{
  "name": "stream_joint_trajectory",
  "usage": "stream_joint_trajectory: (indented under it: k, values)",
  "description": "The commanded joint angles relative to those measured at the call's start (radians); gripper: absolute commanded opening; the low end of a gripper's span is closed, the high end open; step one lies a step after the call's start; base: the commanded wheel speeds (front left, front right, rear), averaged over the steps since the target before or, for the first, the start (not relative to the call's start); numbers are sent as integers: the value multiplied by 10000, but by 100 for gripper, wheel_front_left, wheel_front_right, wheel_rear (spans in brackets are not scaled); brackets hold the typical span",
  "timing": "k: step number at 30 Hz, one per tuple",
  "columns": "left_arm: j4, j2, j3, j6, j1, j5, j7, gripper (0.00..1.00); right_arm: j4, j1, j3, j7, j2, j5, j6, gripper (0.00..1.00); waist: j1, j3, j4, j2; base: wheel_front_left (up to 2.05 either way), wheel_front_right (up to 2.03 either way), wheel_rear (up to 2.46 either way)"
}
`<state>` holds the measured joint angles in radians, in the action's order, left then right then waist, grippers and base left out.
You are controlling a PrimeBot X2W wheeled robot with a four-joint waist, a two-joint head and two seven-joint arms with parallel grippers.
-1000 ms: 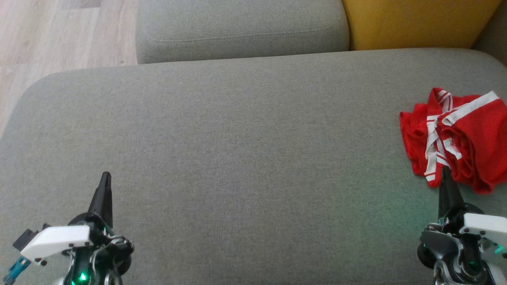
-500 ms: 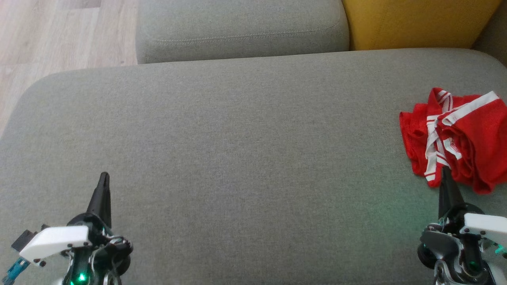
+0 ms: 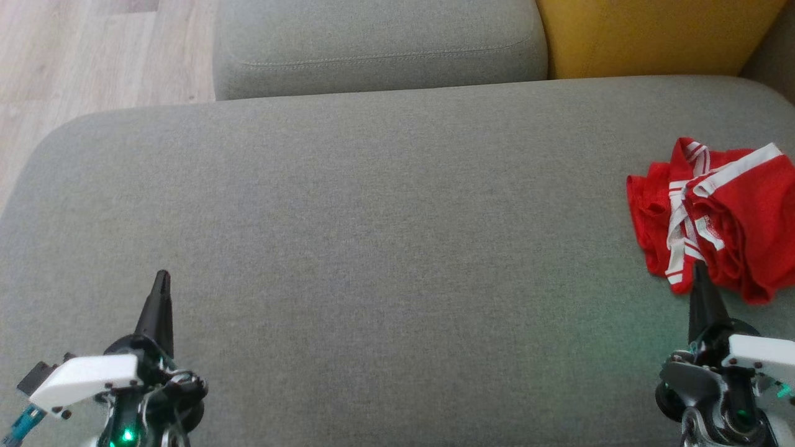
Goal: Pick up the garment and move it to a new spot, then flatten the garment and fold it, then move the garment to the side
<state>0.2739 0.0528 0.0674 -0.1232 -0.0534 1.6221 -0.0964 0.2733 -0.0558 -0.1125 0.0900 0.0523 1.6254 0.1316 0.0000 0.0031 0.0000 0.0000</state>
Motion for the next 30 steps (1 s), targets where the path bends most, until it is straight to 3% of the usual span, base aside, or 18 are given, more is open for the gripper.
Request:
stream_joint_trajectory:
  k: [1, 30]
  values:
    - [-292, 73, 332, -75, -535, -26, -63, 0, -295, -505, 159, 93, 107, -24, -9, 0, 0, 0, 0, 0, 0, 0, 0]
    - [-290, 39, 381, -75, -539, -67, -102, 0, -292, -511, 98, 143, 64, -76, -9, 0, 0, 0, 0, 0, 0, 0, 0]
